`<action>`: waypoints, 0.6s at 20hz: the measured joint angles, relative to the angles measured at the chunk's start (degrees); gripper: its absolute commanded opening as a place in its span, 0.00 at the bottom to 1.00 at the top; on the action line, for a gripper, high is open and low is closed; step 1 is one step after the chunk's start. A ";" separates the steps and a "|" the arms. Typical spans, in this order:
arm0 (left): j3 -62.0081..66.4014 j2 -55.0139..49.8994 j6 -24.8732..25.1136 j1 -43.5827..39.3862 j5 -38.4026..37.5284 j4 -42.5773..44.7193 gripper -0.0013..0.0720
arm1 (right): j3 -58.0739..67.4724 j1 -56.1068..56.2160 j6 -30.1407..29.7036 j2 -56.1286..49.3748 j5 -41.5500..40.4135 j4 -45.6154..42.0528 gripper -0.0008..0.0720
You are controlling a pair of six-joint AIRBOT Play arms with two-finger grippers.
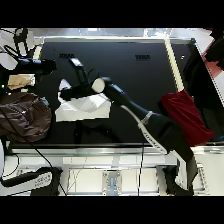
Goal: Fold the shirts.
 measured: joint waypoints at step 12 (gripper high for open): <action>0.00 0.31 0.00 0.11 -0.28 0.07 0.03 | -1.29 -11.37 1.22 2.86 7.37 -12.35 0.57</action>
